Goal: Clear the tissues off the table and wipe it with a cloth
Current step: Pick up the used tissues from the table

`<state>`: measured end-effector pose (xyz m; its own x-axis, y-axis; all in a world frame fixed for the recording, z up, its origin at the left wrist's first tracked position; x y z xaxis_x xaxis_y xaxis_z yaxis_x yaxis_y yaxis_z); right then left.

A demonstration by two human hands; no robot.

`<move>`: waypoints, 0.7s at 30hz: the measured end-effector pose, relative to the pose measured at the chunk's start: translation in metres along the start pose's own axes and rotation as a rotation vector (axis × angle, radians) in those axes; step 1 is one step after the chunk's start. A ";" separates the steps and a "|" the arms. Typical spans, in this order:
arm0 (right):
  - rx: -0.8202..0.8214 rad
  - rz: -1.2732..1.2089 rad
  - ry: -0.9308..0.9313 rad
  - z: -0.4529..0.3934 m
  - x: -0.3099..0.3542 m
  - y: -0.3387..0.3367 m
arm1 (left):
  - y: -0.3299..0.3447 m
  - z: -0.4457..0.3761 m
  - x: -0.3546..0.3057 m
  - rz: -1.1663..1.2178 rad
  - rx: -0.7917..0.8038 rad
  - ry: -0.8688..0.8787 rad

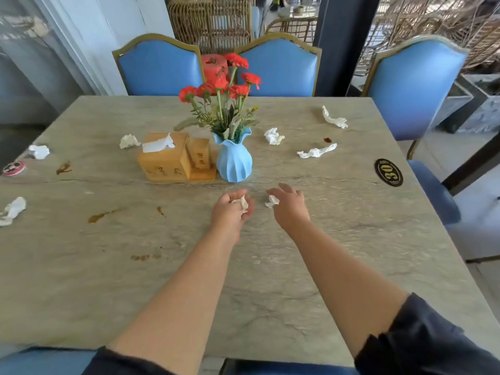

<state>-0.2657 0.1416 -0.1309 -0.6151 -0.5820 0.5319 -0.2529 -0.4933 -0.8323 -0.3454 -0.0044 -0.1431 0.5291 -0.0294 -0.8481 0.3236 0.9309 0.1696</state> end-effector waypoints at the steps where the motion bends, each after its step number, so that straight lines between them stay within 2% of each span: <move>1: 0.017 0.036 0.003 -0.004 0.000 0.006 | -0.002 -0.002 -0.001 -0.012 0.013 0.002; 8: -0.035 0.060 0.026 -0.012 -0.006 0.021 | -0.016 -0.006 0.008 -0.068 0.046 -0.025; 12: -0.144 -0.290 0.036 0.010 0.020 0.007 | -0.034 -0.004 0.015 -0.145 0.024 -0.069; 16: -0.126 -0.556 -0.021 0.040 0.069 0.007 | -0.050 0.005 0.021 0.091 -0.077 -0.245; 17: -0.119 -0.587 -0.027 0.046 0.080 0.008 | -0.050 0.010 0.019 0.162 -0.068 -0.267; 19: -0.119 -0.617 -0.034 0.055 0.099 0.013 | -0.045 0.009 0.009 0.266 0.059 -0.209; 21: -0.107 -0.615 -0.050 0.060 0.114 0.017 | -0.051 0.011 -0.002 0.199 0.128 -0.147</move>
<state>-0.2959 0.0277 -0.0752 -0.2981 -0.2431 0.9231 -0.6241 -0.6820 -0.3812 -0.3542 -0.0562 -0.1450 0.6970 0.0886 -0.7115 0.2932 0.8704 0.3956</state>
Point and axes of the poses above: each hand's wrist, its own z-axis away from the middle knuckle, its own y-axis out of the palm, x = y × z, the point moved 10 cm from there along -z, towards the middle knuckle, and after that the axes turned 1 degree about -z, right-handed, at the moved point
